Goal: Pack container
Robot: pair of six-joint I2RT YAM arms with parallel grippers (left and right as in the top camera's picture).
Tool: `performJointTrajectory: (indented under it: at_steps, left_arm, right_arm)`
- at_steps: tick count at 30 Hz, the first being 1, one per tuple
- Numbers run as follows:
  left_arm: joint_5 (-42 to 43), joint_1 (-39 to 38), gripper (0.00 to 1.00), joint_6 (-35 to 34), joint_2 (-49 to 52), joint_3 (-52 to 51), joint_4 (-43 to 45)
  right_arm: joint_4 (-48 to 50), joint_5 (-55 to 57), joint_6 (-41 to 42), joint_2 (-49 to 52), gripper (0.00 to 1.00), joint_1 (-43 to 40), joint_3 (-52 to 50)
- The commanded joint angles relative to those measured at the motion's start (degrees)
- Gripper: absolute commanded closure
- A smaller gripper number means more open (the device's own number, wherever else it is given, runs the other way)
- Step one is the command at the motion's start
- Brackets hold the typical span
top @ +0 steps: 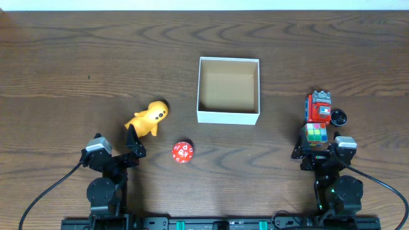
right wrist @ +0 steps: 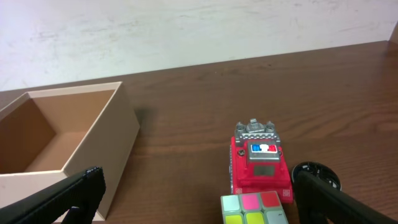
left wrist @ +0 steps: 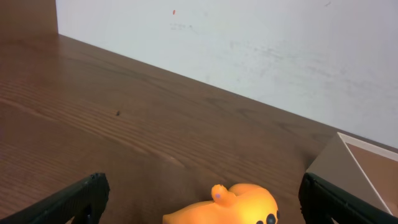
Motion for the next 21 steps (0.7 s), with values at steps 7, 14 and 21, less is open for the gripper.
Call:
performJointTrajectory:
  at_steps: [7,14,21]
  left_arm:
    - [-0.5,-0.1,0.02,0.9,-0.4,-1.2,-2.1]
    - [-0.5,-0.1,0.02,0.9,-0.4,-1.2,-2.1]
    - [-0.5,-0.1,0.02,0.9,-0.4,-1.2,-2.1]
  right_arm:
    - [2.3,-0.5,4.0,-0.4,0.01,-0.5,-0.2]
    - [2.2,-0.1,-1.0,1.4,0.01,-0.5,8.4]
    - [-10.4,4.0,-1.9,16.8,0.01,-0.5,31.3]
